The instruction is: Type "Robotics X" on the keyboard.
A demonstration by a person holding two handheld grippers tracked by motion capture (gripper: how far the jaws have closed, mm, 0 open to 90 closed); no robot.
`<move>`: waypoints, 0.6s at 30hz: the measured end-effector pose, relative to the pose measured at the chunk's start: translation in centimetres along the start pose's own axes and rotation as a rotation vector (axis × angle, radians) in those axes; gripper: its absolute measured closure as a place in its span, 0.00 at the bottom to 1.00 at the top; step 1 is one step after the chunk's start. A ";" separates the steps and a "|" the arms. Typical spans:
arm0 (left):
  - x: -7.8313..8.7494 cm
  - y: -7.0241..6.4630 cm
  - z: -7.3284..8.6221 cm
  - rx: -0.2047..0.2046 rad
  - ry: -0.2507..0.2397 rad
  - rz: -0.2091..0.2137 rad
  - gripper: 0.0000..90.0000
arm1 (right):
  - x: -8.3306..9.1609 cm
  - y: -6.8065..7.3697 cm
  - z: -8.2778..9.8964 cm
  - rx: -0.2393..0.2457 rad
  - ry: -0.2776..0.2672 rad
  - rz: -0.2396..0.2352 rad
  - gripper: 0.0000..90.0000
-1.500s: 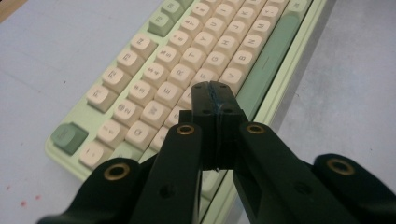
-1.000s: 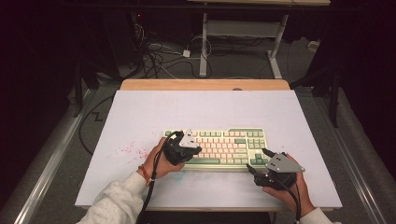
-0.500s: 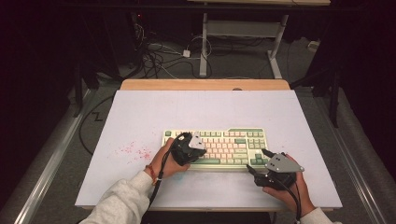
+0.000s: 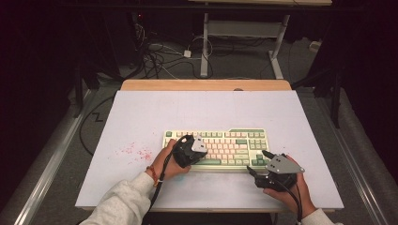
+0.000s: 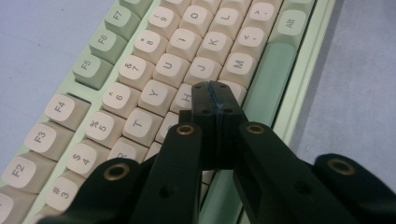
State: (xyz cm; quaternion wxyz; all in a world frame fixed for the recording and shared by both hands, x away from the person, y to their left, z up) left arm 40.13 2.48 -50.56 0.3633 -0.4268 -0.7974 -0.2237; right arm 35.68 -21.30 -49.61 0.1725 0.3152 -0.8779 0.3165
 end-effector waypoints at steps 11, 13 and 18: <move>2.1 0.7 -0.3 -0.010 -0.068 -0.046 0.95 | 0.1 -0.2 -0.1 -0.006 -0.006 0.009 0.28; 2.4 0.9 -0.3 -0.007 -0.073 -0.056 0.92 | 0.2 -0.2 0.0 -0.005 -0.006 0.007 0.28; 2.9 1.3 -0.1 0.003 -0.094 -0.066 0.86 | 0.2 -0.2 -0.1 -0.007 -0.006 0.008 0.28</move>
Point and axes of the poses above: each handheld gripper's, and its own axes: x roughly backward along the jaws, z roughly out of its underside, y roughly to its left, the point moved 7 cm from there along -x, roughly forward along the jaws, and after that the axes turned 11 degrees about x, right-handed, at the moved point
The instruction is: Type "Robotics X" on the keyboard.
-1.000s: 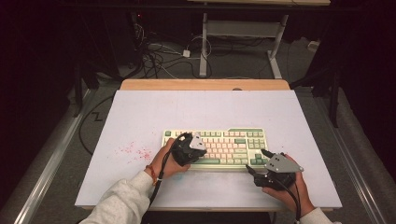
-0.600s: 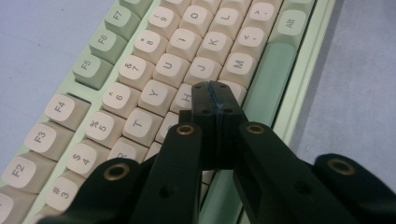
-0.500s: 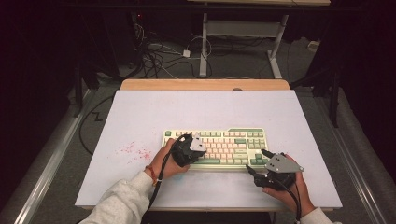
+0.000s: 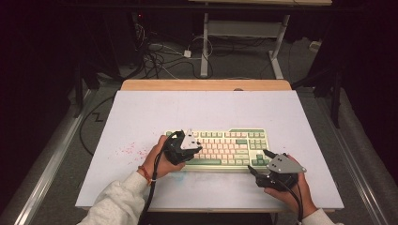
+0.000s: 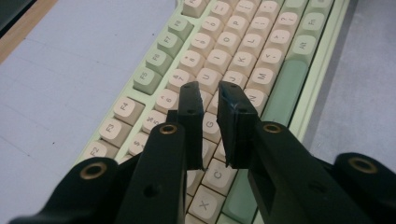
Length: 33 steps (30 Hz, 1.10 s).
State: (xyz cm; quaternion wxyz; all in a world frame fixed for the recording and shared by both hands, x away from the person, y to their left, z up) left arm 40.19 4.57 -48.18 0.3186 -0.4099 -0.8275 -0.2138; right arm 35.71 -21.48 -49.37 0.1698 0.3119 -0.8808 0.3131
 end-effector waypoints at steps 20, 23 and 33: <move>2.6 1.5 0.8 0.022 -0.132 -0.095 0.33 | 0.1 -0.1 0.0 -0.009 0.000 -0.001 0.28; 2.9 1.7 1.1 0.025 -0.143 -0.101 0.28 | 0.1 -0.2 -0.1 -0.007 -0.002 0.001 0.28; 4.0 2.0 2.4 0.022 -0.170 -0.124 0.24 | 0.1 -0.2 -0.1 -0.012 -0.004 -0.001 0.29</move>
Point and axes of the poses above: each handheld gripper's, and its own axes: x roughly backward along the jaws, z roughly out of its underside, y roughly to its left, the point moved 7 cm from there along -x, roughly forward along the jaws, and after that the axes turned 11 degrees about x, right-handed, at the moved point
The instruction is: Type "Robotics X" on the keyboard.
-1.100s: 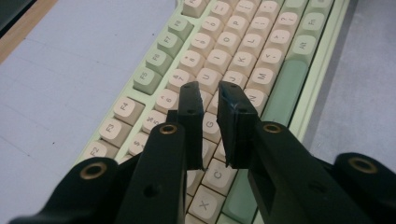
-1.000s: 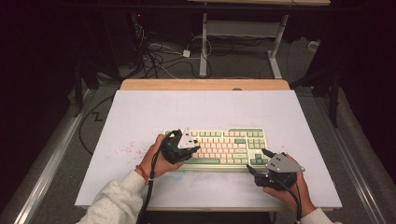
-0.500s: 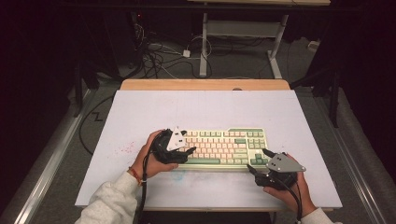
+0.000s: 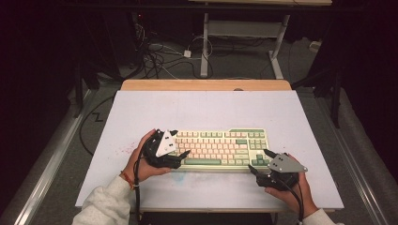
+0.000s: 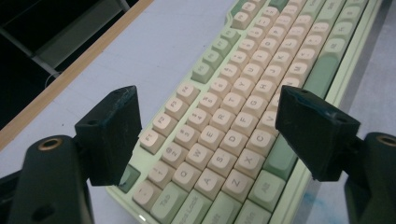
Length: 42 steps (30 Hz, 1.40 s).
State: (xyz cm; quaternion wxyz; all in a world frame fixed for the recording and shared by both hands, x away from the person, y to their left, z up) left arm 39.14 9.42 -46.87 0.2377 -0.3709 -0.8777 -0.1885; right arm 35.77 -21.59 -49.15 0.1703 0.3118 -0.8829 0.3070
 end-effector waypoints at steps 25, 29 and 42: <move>2.1 1.4 5.7 0.013 0.088 -0.105 0.22 | -0.2 0.3 -0.9 0.005 0.009 -0.074 0.80; 2.3 1.7 6.9 0.034 0.113 -0.105 0.22 | -0.5 0.2 -1.1 -0.027 0.011 -0.128 0.95; 3.6 2.3 8.8 0.096 0.128 -0.107 0.22 | -2.1 0.2 -2.4 -0.015 0.032 -0.192 1.00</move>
Point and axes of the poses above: each handheld gripper's, and its own axes: x roughly backward along the jaws, z roughly out of its underside, y roughly to its left, the point moved 7 cm from there along -x, roughly forward along the jaws, and after that the axes turned 11 degrees about x, right-handed, at the moved point
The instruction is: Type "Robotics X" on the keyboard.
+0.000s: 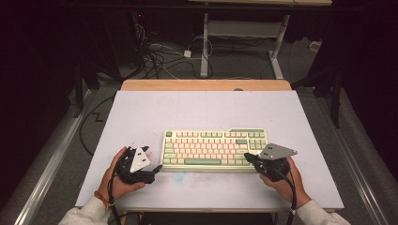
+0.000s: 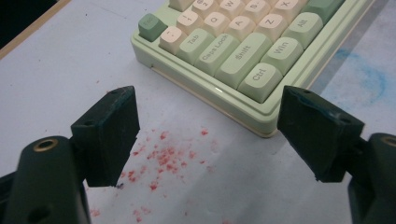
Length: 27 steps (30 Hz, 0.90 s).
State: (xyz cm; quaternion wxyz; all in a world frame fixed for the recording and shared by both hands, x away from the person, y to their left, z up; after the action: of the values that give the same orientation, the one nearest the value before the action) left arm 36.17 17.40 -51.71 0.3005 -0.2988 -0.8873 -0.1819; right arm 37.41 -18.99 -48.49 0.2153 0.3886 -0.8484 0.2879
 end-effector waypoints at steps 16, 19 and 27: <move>-0.1 -0.2 0.1 0.003 0.007 0.007 0.22 | -2.6 -0.3 -2.6 0.040 0.005 -0.034 1.00; -0.2 -0.2 0.1 0.002 0.009 0.007 0.22 | -2.9 -0.3 -2.9 0.040 0.007 -0.035 1.00; -0.3 -0.3 0.2 -0.002 0.017 0.008 0.22 | -4.1 -0.5 -4.3 0.052 0.005 -0.045 1.00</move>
State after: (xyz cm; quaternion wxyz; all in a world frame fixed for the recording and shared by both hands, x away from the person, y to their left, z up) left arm 36.11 17.17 -52.04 0.3083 -0.3009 -0.8835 -0.1841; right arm 40.90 -14.22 -47.57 0.2138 0.4123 -0.8310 0.3060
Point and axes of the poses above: each handheld gripper's, and its own axes: x roughly backward along the jaws, z roughly out of its underside, y roughly to its left, the point moved 7 cm from there along -x, roughly forward along the jaws, and after that the axes turned 11 degrees about x, right-handed, at the moved point
